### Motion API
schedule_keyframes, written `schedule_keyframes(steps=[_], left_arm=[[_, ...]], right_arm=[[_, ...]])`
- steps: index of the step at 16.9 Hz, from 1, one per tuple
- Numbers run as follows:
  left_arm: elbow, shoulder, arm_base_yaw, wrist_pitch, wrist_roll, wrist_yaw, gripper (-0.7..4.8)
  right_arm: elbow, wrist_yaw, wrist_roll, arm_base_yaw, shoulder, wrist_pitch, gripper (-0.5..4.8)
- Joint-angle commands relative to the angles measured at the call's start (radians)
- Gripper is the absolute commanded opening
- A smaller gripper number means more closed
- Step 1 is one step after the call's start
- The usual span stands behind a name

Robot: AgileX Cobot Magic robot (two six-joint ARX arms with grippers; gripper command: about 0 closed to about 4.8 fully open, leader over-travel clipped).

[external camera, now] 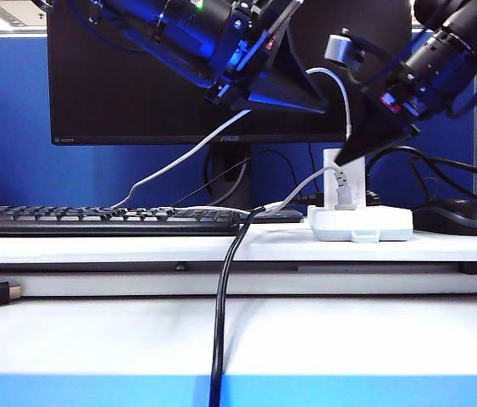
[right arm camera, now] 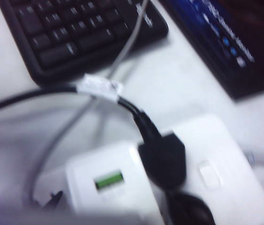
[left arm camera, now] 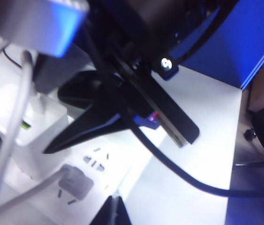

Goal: Unplug the white charger from the socket, then place it next to the socket.

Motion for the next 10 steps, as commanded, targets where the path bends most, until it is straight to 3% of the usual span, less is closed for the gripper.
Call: schedule_keyframes(steps=[1,5,10], left_arm=[[0.001,-0.001,0.002,-0.02,0.005,0.006,-0.04],[0.001,0.013,0.002,-0.016,0.047,-0.004,-0.04],[0.002,0.062,0.0,-0.001,0.045,0.004,-0.04]], right_arm=[[0.005,-0.018,-0.006,0.003,0.005,0.018,2.65],[0.005,-0.018,-0.006,0.011,0.04,0.018,2.59],[0.005,0.013,-0.006,0.01,0.044,0.017,1.97]])
